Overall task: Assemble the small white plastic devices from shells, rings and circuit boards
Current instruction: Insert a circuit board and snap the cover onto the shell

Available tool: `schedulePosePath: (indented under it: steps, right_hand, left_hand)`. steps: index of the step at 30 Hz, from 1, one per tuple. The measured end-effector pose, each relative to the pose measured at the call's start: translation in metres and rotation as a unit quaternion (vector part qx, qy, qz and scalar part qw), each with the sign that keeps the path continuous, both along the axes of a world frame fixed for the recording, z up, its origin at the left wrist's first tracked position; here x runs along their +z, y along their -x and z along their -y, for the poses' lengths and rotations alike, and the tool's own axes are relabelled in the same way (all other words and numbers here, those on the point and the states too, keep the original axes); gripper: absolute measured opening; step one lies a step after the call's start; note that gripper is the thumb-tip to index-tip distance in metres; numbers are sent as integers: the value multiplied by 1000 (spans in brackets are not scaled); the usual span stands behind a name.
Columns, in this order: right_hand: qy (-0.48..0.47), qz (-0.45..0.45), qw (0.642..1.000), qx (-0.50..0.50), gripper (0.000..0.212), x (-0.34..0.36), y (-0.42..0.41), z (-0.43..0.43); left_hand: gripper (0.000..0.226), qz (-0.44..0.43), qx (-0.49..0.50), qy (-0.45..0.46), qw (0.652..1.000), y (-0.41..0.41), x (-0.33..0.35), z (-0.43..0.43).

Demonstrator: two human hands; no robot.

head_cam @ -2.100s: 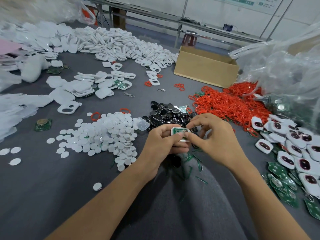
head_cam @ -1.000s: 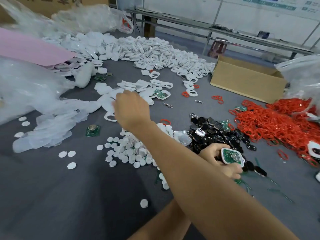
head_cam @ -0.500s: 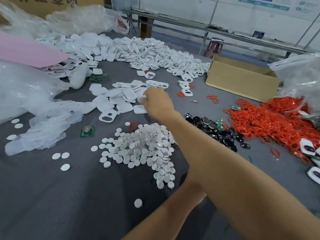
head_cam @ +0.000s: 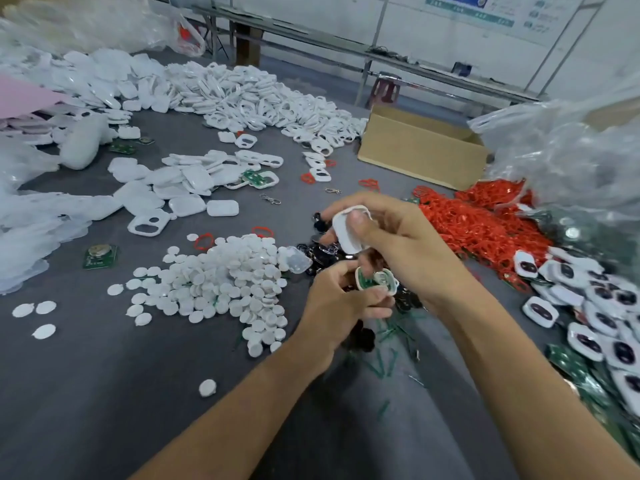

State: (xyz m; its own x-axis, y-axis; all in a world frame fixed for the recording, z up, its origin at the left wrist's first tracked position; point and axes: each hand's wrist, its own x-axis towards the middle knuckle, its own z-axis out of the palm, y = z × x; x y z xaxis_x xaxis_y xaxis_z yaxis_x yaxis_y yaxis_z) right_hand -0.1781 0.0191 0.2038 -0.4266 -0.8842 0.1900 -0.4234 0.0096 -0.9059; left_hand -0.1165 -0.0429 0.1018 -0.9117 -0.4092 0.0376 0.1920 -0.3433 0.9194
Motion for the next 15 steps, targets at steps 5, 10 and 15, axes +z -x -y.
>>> schedulePosePath:
  steps: [5,10,15]
  right_hand:
    - [-24,143,989,19,26,-12,0,-30]
    - [-32,238,970,40,28,-19,-1,-41]
    - [-26,221,974,41,21,-23,0,-46]
  left_hand:
    - [19,-5,16,-32,999,10,-20,5]
    - [22,10,18,-22,1000,14,-24,6]
    - [20,16,18,-25,999,12,-22,7]
